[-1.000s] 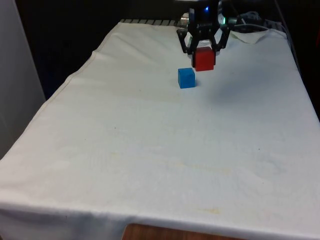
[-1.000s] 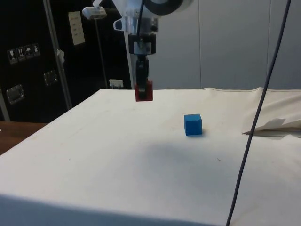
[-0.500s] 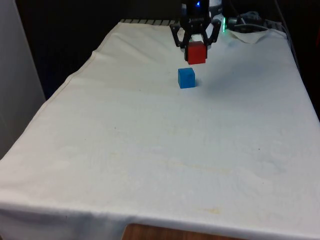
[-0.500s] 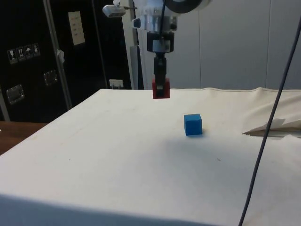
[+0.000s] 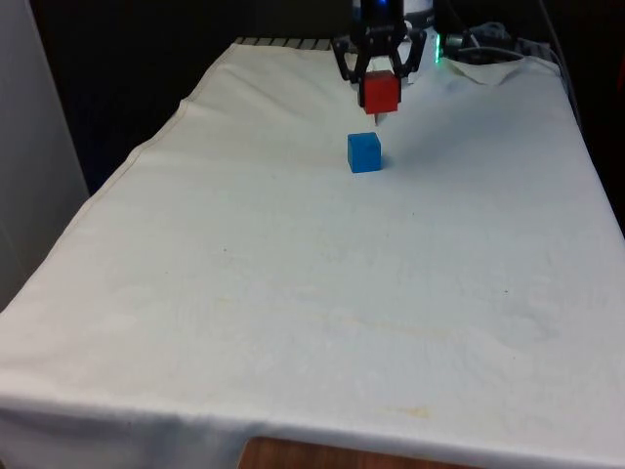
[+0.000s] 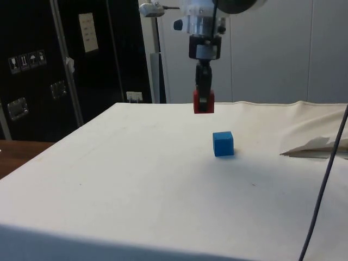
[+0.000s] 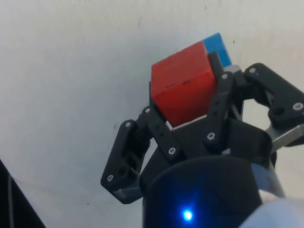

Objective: Stack the two cubes.

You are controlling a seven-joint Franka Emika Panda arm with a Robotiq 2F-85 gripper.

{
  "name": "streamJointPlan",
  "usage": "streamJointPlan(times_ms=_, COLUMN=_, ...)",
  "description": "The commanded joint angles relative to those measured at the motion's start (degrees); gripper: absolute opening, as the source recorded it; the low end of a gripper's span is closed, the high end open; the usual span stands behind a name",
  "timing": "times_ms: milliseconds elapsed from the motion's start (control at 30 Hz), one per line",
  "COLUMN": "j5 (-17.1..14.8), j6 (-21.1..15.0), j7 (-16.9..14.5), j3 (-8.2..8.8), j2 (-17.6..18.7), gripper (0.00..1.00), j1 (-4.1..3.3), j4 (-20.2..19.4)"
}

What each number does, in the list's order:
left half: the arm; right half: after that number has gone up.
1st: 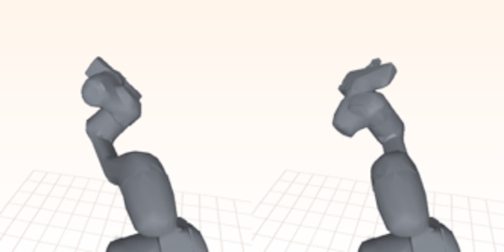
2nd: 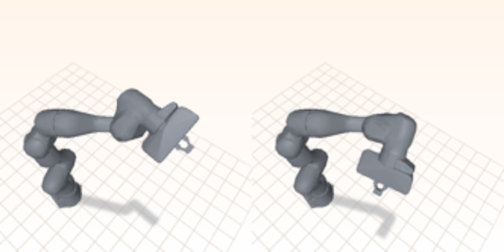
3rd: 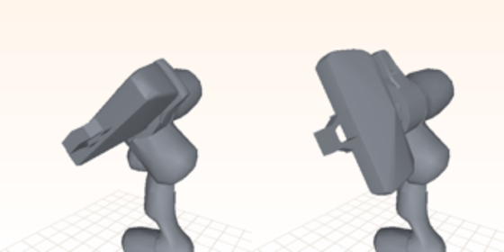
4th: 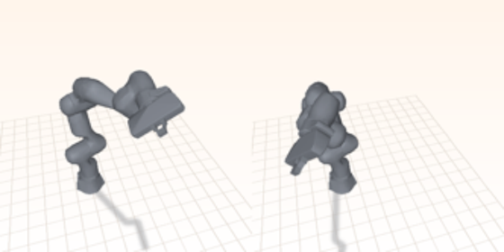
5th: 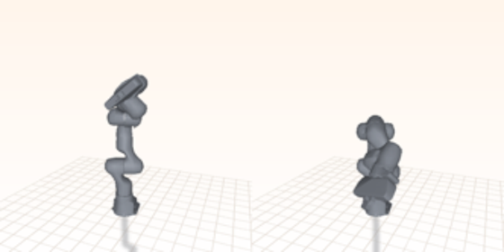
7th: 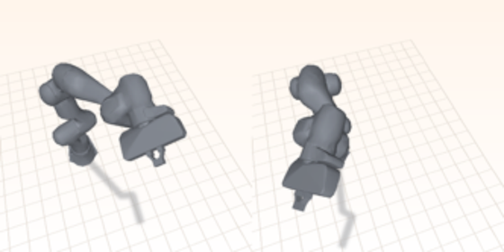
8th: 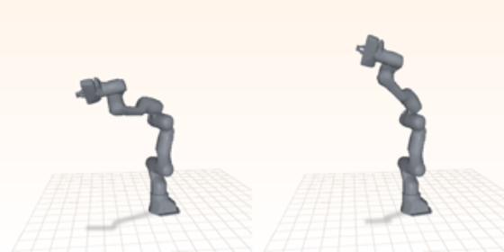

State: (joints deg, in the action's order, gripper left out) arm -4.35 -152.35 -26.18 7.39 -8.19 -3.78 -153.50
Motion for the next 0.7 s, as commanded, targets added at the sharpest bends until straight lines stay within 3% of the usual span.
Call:
streamJointPlan(times_ms=0, j5=0.2, j6=-1.1, j7=-0.3, j3=0.17, j2=-1.2, gripper=0.0, j1=0.17, j4=-1.5)
streamJointPlan(times_ms=333, j5=-0.3, j6=-3.6, j7=-2.7, j3=2.18, j2=-4.5, gripper=0.0, j1=0.0, j4=-6.9)
streamJointPlan(times_ms=667, j5=-0.2, j6=-3.4, j7=-2.7, j3=2.41, j2=-4.6, gripper=0.0, j1=0.0, j4=-7.4)
